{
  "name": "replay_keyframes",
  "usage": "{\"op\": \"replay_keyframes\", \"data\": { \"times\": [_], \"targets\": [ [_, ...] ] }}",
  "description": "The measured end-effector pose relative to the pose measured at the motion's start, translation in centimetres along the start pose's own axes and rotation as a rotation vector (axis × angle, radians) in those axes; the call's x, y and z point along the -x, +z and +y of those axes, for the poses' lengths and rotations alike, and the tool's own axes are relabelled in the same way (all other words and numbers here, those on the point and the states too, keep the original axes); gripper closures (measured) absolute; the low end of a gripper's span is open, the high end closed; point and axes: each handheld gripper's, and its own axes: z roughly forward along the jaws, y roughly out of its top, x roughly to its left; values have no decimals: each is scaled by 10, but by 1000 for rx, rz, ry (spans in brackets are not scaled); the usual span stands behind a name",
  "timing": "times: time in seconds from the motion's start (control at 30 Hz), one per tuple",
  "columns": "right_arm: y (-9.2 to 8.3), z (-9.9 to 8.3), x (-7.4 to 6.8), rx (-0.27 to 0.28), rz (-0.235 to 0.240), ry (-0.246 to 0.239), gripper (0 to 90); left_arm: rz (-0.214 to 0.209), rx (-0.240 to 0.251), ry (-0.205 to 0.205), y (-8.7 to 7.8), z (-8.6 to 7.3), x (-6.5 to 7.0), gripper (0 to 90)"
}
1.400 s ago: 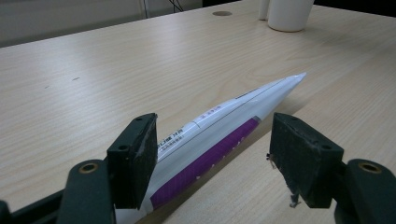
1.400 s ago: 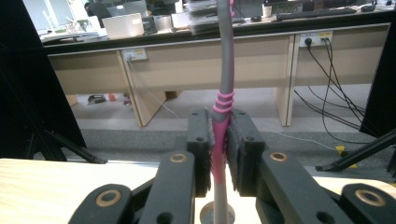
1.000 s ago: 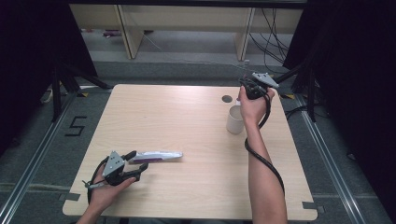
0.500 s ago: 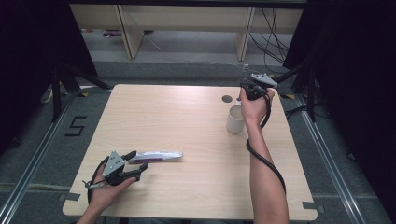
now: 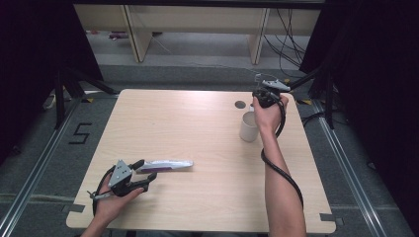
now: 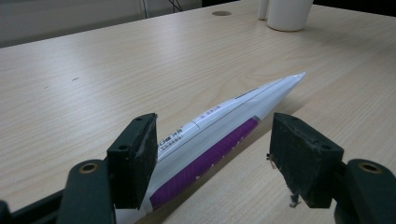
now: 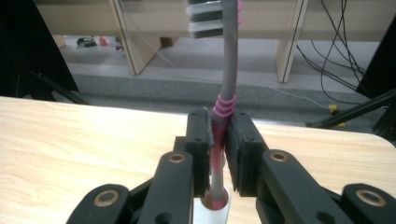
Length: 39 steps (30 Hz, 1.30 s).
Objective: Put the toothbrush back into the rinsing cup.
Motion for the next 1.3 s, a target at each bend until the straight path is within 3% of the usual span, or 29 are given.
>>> {"op": "replay_keyframes", "data": {
  "times": [0.03,0.3,0.33,0.4,0.47,0.5,0.73,0.77,0.8,1.03,1.1,1.13,1.3],
  "targets": [
    [0,-1,-1,-10,2,17,799,0,0,0,0,0,0,322],
    [5,-6,3,-54,9,-25,799,0,0,1,0,0,0,322],
    [4,-7,1,-60,4,-1,799,0,0,0,0,0,0,322],
    [5,-7,1,-62,7,-2,799,0,0,1,0,0,0,322],
    [6,-7,3,-61,10,-27,799,0,-1,2,0,0,0,322],
    [6,-8,1,-72,6,-1,798,-1,1,0,0,0,0,322],
    [7,-10,3,-91,6,-16,797,0,0,0,0,0,0,322],
    [7,-11,0,-98,1,10,798,-1,0,2,0,0,0,322],
    [8,-11,3,-102,9,-18,797,-1,0,1,0,0,0,322],
    [10,-13,3,-123,-1,-35,795,-1,0,0,0,0,0,322],
    [10,-14,0,-131,-7,7,795,-1,0,1,0,0,0,322],
    [10,-14,3,-125,-8,-34,793,-1,0,1,0,0,0,322],
    [10,-15,3,-137,-5,-42,782,-1,-2,4,0,0,0,322]
  ]
}}
